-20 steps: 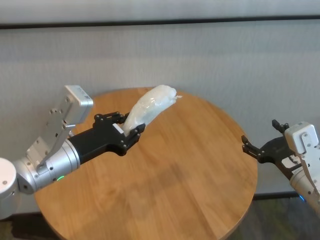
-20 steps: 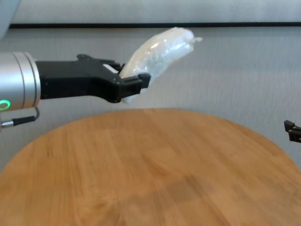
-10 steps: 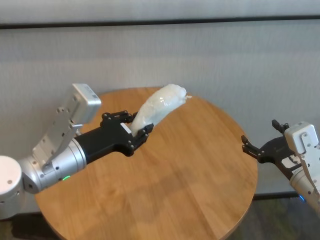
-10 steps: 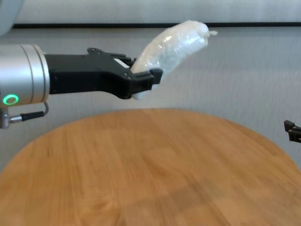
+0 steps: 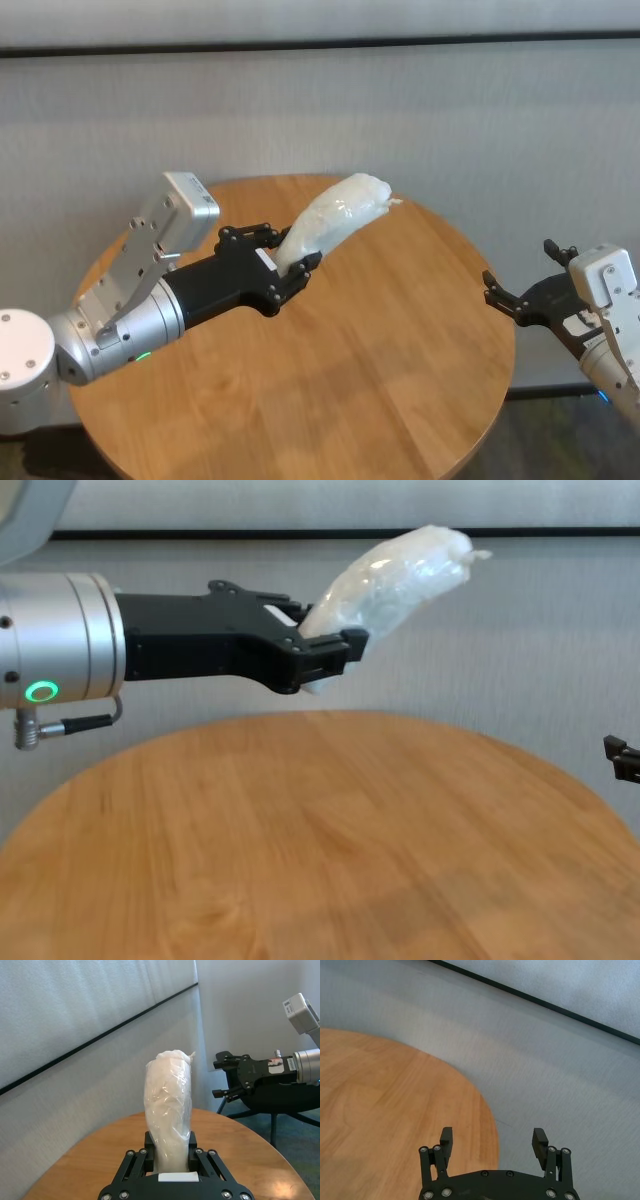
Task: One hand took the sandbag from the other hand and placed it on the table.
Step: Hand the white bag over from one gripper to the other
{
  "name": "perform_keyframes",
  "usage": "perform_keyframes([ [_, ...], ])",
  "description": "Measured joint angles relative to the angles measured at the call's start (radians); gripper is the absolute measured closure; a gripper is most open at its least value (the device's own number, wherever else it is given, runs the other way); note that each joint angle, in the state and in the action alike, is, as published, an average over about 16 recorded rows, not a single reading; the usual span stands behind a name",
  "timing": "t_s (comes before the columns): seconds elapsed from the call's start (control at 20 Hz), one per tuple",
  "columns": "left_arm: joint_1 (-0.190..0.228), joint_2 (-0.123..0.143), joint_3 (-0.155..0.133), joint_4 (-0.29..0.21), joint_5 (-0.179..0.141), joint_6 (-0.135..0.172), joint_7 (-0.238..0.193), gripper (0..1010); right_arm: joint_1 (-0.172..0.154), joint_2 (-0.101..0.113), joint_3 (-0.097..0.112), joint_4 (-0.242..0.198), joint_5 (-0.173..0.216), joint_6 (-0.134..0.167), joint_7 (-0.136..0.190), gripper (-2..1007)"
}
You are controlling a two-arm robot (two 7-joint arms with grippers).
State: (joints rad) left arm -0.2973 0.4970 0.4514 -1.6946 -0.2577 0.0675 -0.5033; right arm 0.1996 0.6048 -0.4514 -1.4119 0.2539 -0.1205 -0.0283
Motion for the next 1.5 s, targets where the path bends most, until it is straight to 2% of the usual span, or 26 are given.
perform_keyframes([
  [0.5,-0.017,0.009,0.018,-0.007,0.013,-0.016,-0.012,626,0.000,0.000,0.000,0.000,0.000,0.000,0.000,4],
  [1.15,-0.024,0.002,0.019,-0.007,0.022,0.013,0.010,626,0.000,0.000,0.000,0.000,0.000,0.000,0.000,4],
  [1.5,-0.023,0.001,0.017,-0.008,0.022,0.017,0.011,626,0.000,0.000,0.000,0.000,0.000,0.000,0.000,4],
])
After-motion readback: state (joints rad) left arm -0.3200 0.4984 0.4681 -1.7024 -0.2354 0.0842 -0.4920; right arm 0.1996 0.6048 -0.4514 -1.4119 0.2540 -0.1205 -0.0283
